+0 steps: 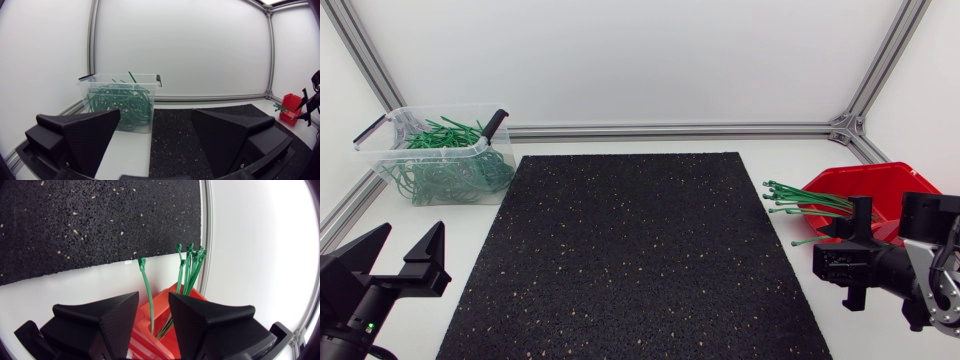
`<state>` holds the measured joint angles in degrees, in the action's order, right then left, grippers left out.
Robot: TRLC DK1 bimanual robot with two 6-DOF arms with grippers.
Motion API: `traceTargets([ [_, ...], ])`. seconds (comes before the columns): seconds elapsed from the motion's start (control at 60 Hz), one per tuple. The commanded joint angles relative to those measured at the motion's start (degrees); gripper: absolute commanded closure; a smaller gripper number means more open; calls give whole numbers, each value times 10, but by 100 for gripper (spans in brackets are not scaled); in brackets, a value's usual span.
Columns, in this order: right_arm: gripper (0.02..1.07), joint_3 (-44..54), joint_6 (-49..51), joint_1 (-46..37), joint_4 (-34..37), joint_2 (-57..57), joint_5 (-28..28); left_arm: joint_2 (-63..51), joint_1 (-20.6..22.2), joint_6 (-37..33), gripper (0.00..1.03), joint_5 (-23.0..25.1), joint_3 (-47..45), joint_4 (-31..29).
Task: Take a green cable tie from the red box, thread the tail through the head to close it, then place it in the transparent bin on the left.
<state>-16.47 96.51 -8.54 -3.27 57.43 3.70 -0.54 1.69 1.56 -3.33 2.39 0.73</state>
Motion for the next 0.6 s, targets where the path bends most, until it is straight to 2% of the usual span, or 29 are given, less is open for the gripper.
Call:
traceTargets([
  [0.0, 55, 18, 16, 5, -11, 6, -3, -7, 1, 12, 4, -2, -22, -16],
  [0.233, 55, 22, 15, 15, -78, 74, -18, -7, -2, 12, 4, -2, -22, -16],
  [0.383, 58, 21, 14, 18, -96, 93, -19, -7, -2, 12, 4, -2, -22, -16],
  [0.45, 65, 21, 14, 19, -102, 99, -20, -8, -2, 12, 4, -2, -22, -16],
  [0.533, 66, 18, 14, 18, -104, 102, -20, -9, 0, 12, 4, -2, -22, -16],
  [0.583, 75, 18, 14, 18, -109, 105, -20, -10, 0, 12, 4, -2, -22, -16],
])
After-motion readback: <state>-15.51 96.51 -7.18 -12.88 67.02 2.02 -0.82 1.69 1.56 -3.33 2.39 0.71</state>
